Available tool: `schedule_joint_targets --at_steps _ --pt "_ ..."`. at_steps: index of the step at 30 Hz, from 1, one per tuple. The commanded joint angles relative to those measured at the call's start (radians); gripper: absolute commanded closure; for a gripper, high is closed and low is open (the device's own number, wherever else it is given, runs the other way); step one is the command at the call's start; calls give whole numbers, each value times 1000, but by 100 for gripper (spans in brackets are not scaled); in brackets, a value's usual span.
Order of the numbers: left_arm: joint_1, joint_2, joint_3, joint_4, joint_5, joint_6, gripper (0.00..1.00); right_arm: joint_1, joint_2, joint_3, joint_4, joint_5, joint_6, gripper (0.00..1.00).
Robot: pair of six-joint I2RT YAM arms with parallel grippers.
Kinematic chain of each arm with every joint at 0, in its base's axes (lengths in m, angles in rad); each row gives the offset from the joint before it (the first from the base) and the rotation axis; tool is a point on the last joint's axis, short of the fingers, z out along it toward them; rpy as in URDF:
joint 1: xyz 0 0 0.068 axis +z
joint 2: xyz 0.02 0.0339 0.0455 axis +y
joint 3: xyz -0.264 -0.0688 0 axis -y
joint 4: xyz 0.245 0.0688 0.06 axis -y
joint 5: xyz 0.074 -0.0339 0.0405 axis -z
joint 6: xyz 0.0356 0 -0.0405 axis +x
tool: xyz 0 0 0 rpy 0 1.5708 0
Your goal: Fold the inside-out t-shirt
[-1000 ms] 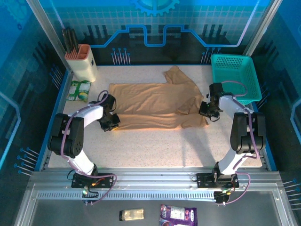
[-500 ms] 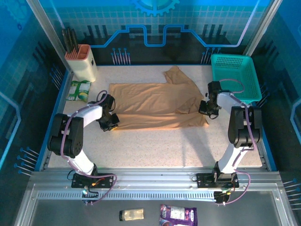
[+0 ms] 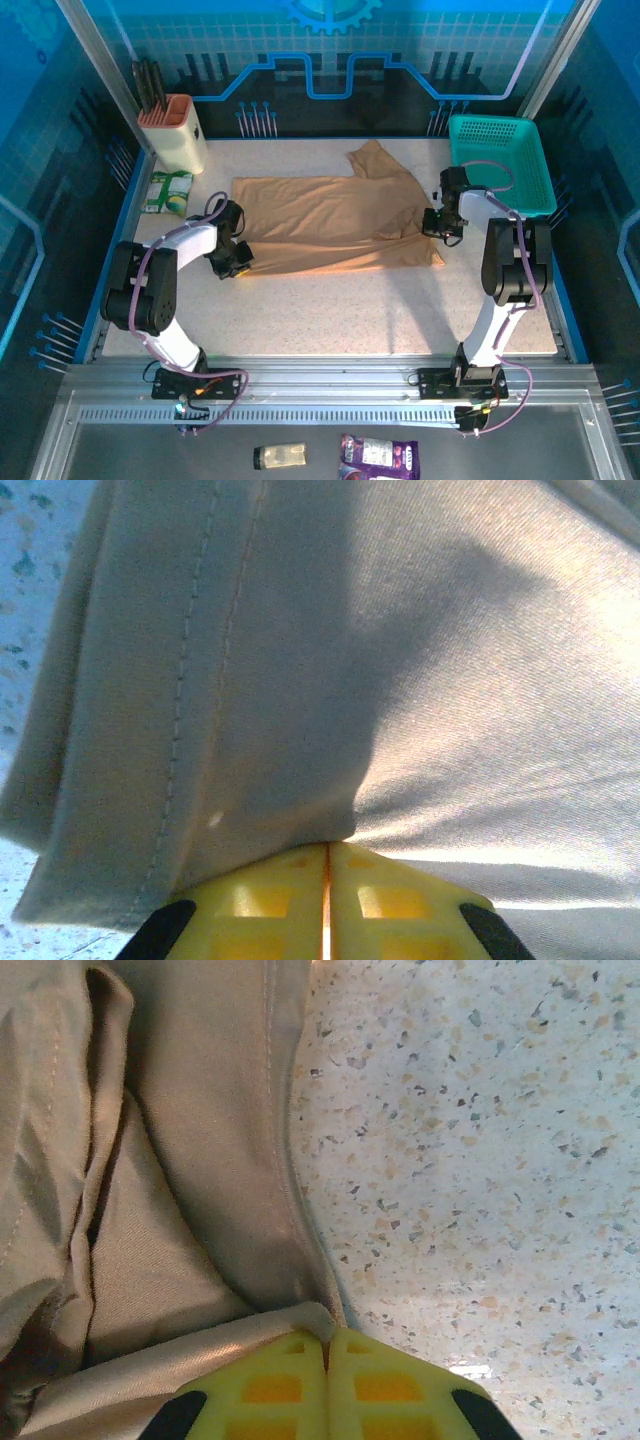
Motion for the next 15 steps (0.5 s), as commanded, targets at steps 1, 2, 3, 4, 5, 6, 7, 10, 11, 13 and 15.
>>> schedule_joint_targets --at_steps 1,2,3,4,5,6,7,10,11,13,15 --pt "17 8 -40 -38 -49 14 90 -7 1 34 -2 36 -15 82" --pt "17 6 -40 -40 -48 14 90 -6 -8 37 -12 38 -13 76" --pt "17 2 -40 -41 -48 14 90 -7 -22 36 -26 41 -10 74" --pt "17 -2 -40 -44 -50 14 90 -7 -38 31 -35 45 -7 72" --pt "17 -7 -39 -45 -50 12 90 -7 -62 19 -47 51 -2 70" --pt "17 -13 -40 -46 -51 11 90 -7 -88 3 -54 55 4 68" --pt "17 -18 -40 -47 -51 11 90 -9 -111 -15 -58 55 9 68" --pt "17 -31 -34 -50 -48 8 90 -19 -183 -85 -68 37 30 67" --pt "17 -33 -31 -51 -49 8 90 -25 -205 -114 -70 33 38 67" --pt "19 -32 -24 -57 -54 8 90 -40 -246 -163 -71 20 55 67" --pt "19 -29 -22 -57 -59 10 90 -63 -291 -216 -60 -19 73 68"
